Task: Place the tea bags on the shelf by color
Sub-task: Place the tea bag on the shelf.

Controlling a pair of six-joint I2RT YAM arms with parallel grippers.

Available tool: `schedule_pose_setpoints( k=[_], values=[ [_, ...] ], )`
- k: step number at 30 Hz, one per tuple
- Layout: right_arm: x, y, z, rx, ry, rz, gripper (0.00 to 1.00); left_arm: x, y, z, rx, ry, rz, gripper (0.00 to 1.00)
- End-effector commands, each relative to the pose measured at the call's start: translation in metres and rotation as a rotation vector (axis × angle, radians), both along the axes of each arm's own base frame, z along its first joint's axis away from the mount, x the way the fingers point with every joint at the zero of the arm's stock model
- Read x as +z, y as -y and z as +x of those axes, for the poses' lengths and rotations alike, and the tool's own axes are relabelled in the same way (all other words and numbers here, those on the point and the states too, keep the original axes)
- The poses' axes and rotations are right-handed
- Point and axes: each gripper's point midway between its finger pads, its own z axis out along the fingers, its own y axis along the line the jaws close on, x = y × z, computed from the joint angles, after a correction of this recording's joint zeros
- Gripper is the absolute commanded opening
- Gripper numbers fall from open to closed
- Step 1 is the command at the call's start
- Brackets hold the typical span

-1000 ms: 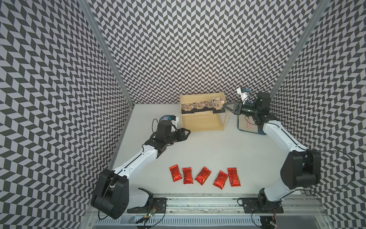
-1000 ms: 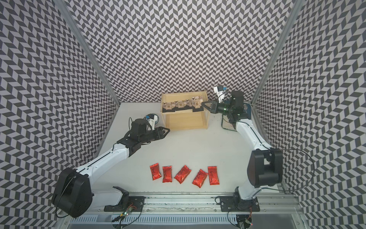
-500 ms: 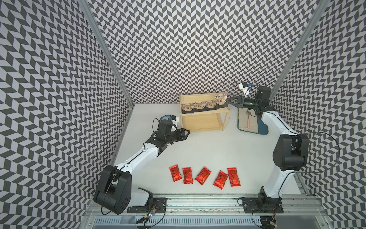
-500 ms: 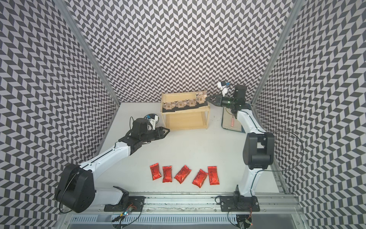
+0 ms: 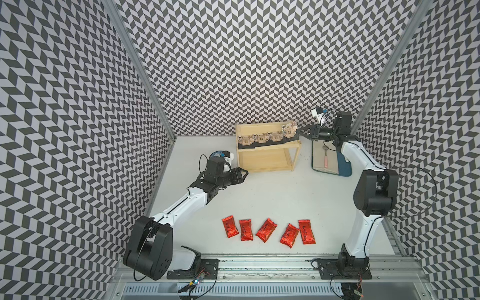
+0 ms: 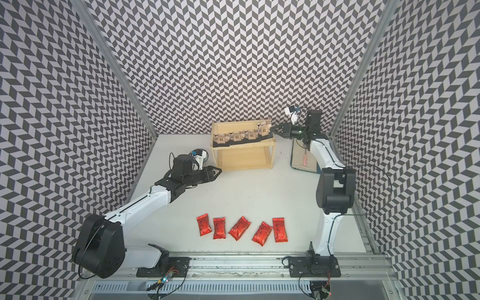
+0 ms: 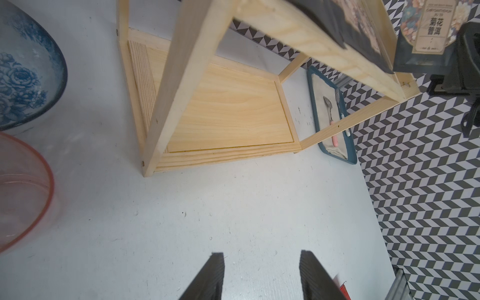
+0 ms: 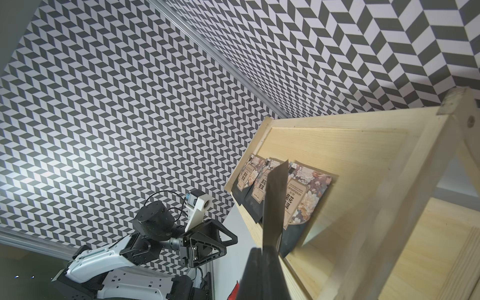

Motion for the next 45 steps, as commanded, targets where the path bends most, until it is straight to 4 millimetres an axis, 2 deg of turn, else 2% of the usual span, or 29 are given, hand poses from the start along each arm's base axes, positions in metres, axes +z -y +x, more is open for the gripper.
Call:
schedule_pose_setpoints(
  k=[1, 4, 15, 29, 37, 43, 45],
  values=[
    [-0.001, 0.005, 0.007, -0.014, 0.023, -0.025, 0.01, 0.001, 0.001, 0.003, -0.013, 0.007, 0.001, 0.52],
    [-0.003, 0.007, 0.01, -0.028, 0.021, -0.038, 0.07, 0.001, 0.001, 0.003, -0.012, 0.006, -0.002, 0.52],
    [-0.013, 0.018, 0.028, -0.092, 0.001, -0.105, 0.22, 0.0, -0.001, 0.004, -0.011, 0.001, -0.013, 0.52],
    [-0.019, 0.034, 0.04, -0.199, -0.008, -0.197, 0.23, 0.0, -0.001, 0.003, -0.015, -0.003, -0.023, 0.52],
    [-0.011, 0.043, 0.046, -0.284, 0.028, -0.246, 0.24, -0.001, -0.001, 0.003, -0.016, -0.004, -0.028, 0.52],
    [-0.013, 0.042, 0.05, -0.337, 0.048, -0.303, 0.42, -0.002, -0.001, 0.003, -0.016, -0.008, -0.029, 0.52],
    [-0.016, 0.039, 0.051, -0.334, 0.047, -0.31, 0.45, -0.002, -0.001, 0.003, -0.016, -0.007, -0.03, 0.52]
  ],
)
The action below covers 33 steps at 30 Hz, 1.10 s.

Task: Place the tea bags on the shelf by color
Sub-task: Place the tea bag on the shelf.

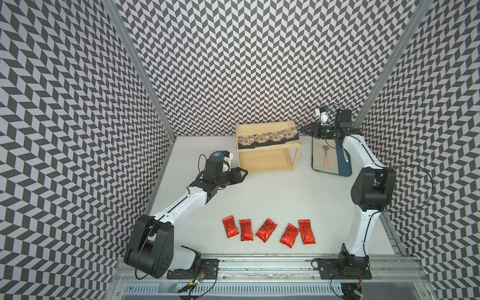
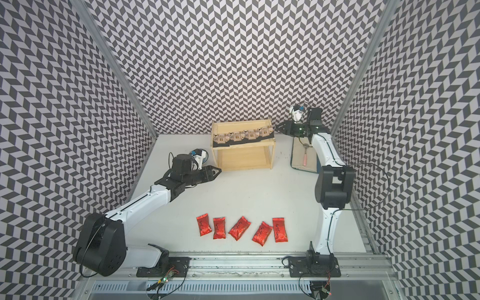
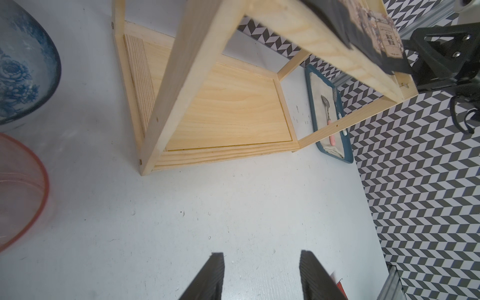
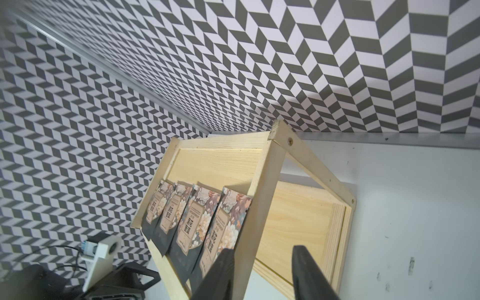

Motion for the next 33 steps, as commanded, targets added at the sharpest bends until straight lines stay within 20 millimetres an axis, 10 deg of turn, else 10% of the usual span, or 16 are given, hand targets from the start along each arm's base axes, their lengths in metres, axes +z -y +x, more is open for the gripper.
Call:
schedule_pose_setpoints(
  k=[1, 33],
  values=[
    [0.019, -0.004, 0.001, -0.021, 0.076, -0.048, 0.46, 0.001, 0.001, 0.001, -0.007, 0.008, -0.011, 0.52],
    [-0.006, -0.024, 0.004, -0.035, 0.038, -0.141, 0.55, 0.002, 0.0, -0.001, -0.01, 0.008, -0.026, 0.52]
  ],
)
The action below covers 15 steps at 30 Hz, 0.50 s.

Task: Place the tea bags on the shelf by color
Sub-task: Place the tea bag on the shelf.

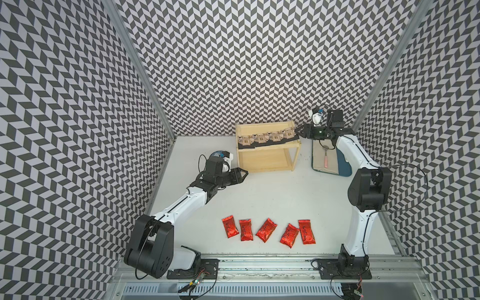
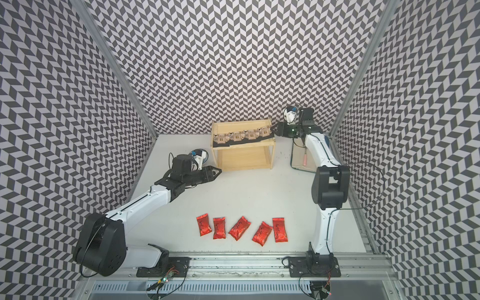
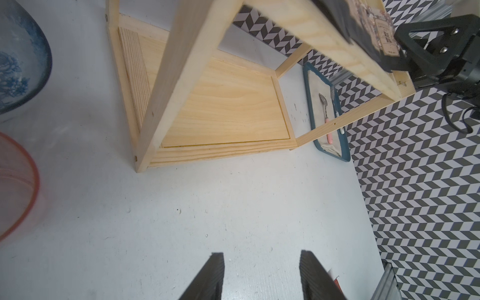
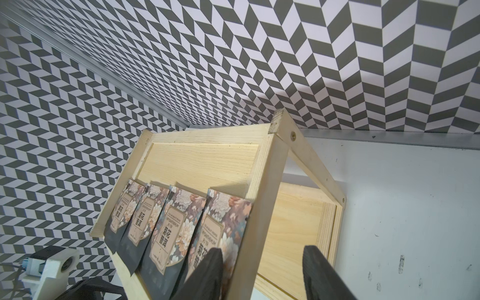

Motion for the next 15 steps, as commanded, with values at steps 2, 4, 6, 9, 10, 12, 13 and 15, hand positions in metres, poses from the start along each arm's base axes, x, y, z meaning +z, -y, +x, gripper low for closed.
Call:
schedule_pose_setpoints(
  k=[2, 4, 6, 9, 10, 12, 13, 15],
  values=[
    [0.0072, -0.0032, 0.0011, -0.004, 0.033, -0.035, 0.56, 0.0023, -0.0018, 0.0013, -0.003, 0.017, -0.013, 0.52],
    [0.0063, -0.0036, 0.0008, -0.005, 0.032, -0.039, 0.56, 0.0019, -0.0018, 0.0013, -0.003, 0.015, -0.014, 0.52],
    [0.0055, -0.0043, 0.0001, -0.003, 0.032, -0.041, 0.57, 0.0023, -0.0019, 0.0011, -0.004, 0.016, -0.016, 0.52],
    [0.0066, -0.0036, 0.0001, -0.007, 0.033, -0.042, 0.57, 0.0025, -0.0023, 0.0012, -0.004, 0.016, -0.019, 0.52],
    [0.0064, -0.0042, -0.0002, -0.005, 0.033, -0.043, 0.57, 0.003, -0.0021, 0.0012, -0.004, 0.016, -0.02, 0.52],
    [0.0084, -0.0037, 0.0001, -0.008, 0.036, -0.042, 0.57, 0.003, -0.0028, 0.0013, -0.002, 0.017, -0.02, 0.52],
    [0.0097, -0.0037, 0.0, -0.01, 0.038, -0.043, 0.57, 0.0037, -0.0027, 0.0015, -0.002, 0.019, -0.021, 0.52],
    [0.0118, -0.0031, 0.0003, -0.013, 0.044, -0.046, 0.58, 0.004, -0.0033, 0.0013, -0.001, 0.019, -0.021, 0.52]
  ],
)
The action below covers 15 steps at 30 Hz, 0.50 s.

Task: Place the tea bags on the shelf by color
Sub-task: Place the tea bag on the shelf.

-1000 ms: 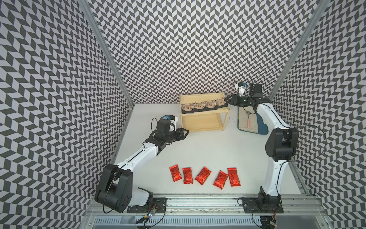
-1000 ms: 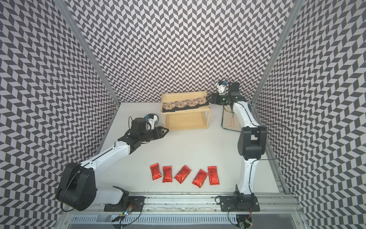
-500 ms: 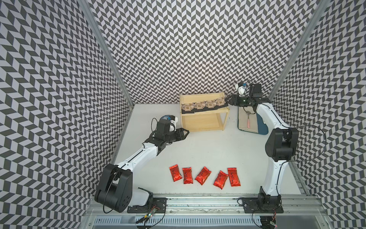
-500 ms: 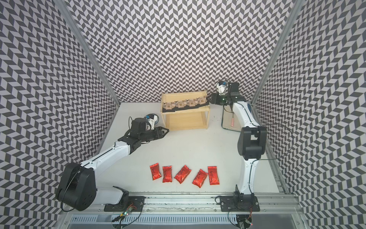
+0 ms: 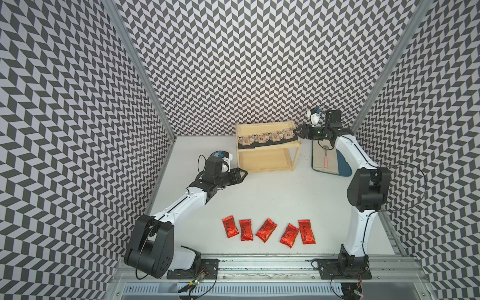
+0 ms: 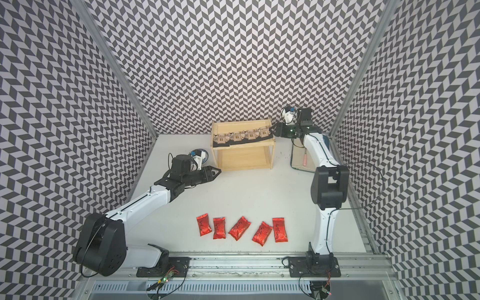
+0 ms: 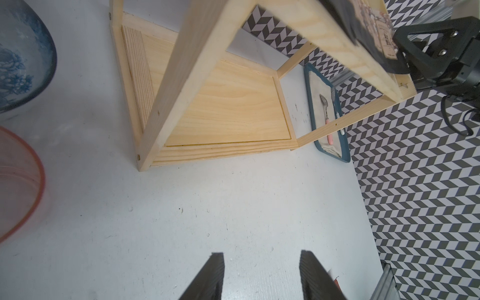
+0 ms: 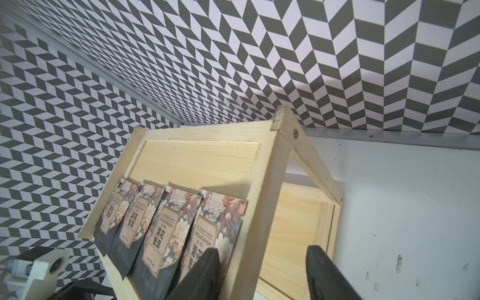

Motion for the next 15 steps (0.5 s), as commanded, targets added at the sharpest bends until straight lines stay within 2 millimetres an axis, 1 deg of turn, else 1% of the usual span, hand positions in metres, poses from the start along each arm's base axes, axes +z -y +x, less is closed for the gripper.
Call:
schedule_pose_setpoints(
  k=[1, 4, 9, 15],
  values=[
    [0.0145, 0.0003, 0.0001, -0.009, 0.041, -0.021, 0.58, 0.0067, -0.0002, 0.001, -0.007, 0.029, -0.016, 0.52],
    [0.0165, 0.0008, 0.0002, -0.012, 0.045, -0.023, 0.6, 0.0076, -0.0006, 0.0012, -0.006, 0.031, -0.016, 0.52],
    [0.0123, 0.0, 0.0002, -0.012, 0.039, -0.031, 0.62, 0.0084, -0.0006, 0.0011, -0.006, 0.033, -0.018, 0.52],
    [0.0126, -0.0022, -0.0005, -0.01, 0.039, -0.034, 0.64, 0.0102, -0.001, 0.0014, -0.006, 0.038, -0.019, 0.52]
  ],
)
